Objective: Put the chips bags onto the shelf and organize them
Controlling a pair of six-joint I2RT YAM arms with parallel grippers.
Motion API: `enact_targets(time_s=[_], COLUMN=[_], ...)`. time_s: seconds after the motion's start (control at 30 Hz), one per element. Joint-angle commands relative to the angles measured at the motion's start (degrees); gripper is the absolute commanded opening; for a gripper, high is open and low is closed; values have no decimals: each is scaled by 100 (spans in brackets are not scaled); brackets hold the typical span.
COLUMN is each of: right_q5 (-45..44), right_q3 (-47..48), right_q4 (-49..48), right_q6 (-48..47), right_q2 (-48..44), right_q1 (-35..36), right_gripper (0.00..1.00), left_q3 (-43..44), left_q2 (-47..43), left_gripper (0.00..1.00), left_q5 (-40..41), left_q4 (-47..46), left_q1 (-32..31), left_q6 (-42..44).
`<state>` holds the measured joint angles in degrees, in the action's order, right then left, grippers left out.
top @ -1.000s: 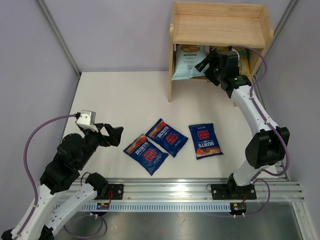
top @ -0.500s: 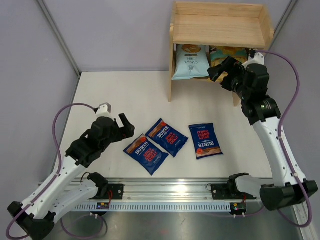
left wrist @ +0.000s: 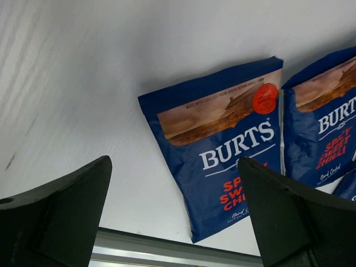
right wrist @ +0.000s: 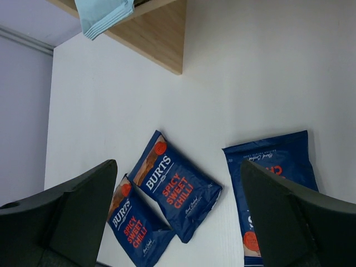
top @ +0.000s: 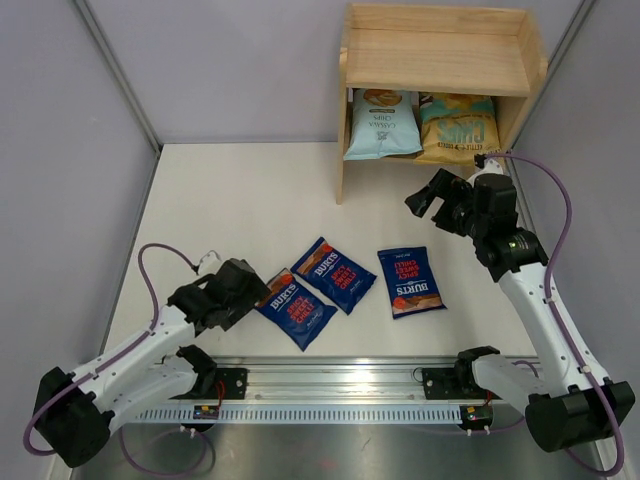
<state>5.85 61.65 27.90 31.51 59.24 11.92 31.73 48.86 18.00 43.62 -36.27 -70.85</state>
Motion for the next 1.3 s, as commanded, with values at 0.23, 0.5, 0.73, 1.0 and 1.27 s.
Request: enact_targets(time_s=[0.23,0.5,0.73,1.0,1.27], right_q5=[812,1384,1235,1954,3344], right_q3=[-364,-733,-777,-1583,-3043], right_q4=[-478,-865,-716,-1461,-4385], right_q6=[49,127,57,347,1489], right_q2=[-238,-484,-686,-651,218], right_q1=[-23,-23,-15,-23,563], right_gripper=[99,99,99,99,98], left_q3=[-1053,-1414,-1292,-1257,-1546], left_q2=[255,510,949,81,-1712], left_gripper=[90,82,26,0,0], left_q5=[-376,116,248,660,819], left_q4=[-1845,-2216,-2051,-1778,-2401], left_q1=[-486,-486,-486,-486,-486], left_q6=[-1141,-1423,-1449,-1353,-711])
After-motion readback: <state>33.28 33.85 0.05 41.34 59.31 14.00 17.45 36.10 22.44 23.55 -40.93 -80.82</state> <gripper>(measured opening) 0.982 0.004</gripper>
